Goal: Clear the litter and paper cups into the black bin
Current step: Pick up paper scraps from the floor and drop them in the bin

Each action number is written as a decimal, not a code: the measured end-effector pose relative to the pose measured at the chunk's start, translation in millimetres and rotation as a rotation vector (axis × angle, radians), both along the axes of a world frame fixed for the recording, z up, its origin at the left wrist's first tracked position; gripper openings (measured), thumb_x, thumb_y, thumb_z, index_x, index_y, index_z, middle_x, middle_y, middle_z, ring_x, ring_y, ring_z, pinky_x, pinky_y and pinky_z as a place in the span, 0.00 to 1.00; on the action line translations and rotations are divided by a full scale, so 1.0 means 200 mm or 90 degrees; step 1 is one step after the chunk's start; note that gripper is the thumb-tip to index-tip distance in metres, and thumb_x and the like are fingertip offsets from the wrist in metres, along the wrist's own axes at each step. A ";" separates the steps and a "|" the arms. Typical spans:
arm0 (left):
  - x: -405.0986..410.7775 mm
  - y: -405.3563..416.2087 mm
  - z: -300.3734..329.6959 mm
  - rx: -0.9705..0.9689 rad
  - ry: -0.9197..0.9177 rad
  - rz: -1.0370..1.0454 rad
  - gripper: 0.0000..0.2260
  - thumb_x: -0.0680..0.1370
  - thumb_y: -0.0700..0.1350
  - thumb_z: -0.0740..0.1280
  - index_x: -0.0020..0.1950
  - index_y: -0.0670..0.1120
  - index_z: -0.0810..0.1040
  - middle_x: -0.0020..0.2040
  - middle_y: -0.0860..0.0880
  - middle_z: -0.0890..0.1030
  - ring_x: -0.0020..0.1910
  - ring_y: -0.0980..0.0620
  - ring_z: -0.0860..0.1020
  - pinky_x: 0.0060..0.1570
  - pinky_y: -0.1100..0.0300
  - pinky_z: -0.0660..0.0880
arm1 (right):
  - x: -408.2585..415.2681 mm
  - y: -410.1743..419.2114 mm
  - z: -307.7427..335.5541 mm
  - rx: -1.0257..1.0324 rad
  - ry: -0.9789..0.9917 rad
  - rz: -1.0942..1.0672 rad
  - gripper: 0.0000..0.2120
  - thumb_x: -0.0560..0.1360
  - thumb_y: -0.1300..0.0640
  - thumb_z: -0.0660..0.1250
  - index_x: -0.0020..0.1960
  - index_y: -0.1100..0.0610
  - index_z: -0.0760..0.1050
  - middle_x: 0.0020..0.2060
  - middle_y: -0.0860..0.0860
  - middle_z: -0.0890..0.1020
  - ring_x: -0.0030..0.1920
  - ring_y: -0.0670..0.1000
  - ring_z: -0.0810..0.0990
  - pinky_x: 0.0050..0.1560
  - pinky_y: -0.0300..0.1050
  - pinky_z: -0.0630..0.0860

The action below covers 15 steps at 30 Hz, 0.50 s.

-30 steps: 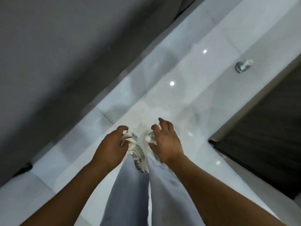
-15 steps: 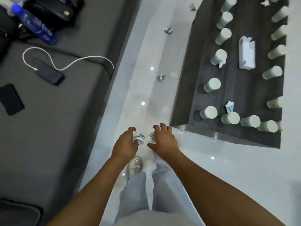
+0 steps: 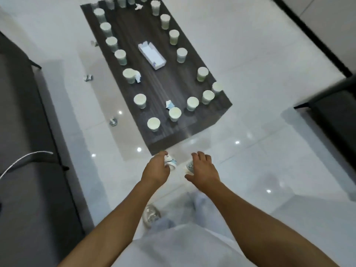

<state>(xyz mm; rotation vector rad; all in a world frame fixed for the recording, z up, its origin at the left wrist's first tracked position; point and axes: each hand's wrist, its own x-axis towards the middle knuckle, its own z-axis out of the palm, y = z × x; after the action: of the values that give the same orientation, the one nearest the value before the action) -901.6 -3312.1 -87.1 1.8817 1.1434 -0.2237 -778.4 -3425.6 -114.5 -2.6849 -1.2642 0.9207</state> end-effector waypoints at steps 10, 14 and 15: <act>1.36 -0.50 -0.01 -0.009 0.003 -0.204 0.18 0.79 0.40 0.63 0.68 0.46 0.68 0.63 0.44 0.76 0.59 0.46 0.76 0.61 0.56 0.73 | 1.14 -0.64 0.02 -0.029 -0.043 -0.085 0.31 0.70 0.48 0.70 0.68 0.56 0.63 0.67 0.54 0.67 0.65 0.56 0.65 0.57 0.47 0.73; 1.74 -0.62 -0.01 0.002 0.000 -0.256 0.18 0.79 0.39 0.62 0.68 0.45 0.68 0.62 0.44 0.77 0.59 0.46 0.76 0.60 0.58 0.71 | 1.50 -0.81 0.02 -0.040 -0.032 -0.121 0.32 0.71 0.48 0.70 0.69 0.56 0.62 0.67 0.54 0.66 0.66 0.57 0.65 0.57 0.48 0.73; 1.82 -0.64 -0.01 0.002 0.003 -0.268 0.18 0.79 0.39 0.62 0.68 0.45 0.67 0.62 0.44 0.77 0.60 0.46 0.76 0.61 0.58 0.71 | 1.58 -0.83 0.03 -0.041 -0.028 -0.133 0.32 0.71 0.48 0.70 0.70 0.56 0.62 0.68 0.54 0.65 0.66 0.57 0.64 0.58 0.48 0.73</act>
<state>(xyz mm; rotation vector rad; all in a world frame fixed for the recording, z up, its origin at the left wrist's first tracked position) -538.5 -3440.8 -88.9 2.1103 0.7382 -0.4602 -461.8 -3591.6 -108.8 -2.8325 -0.9519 0.8948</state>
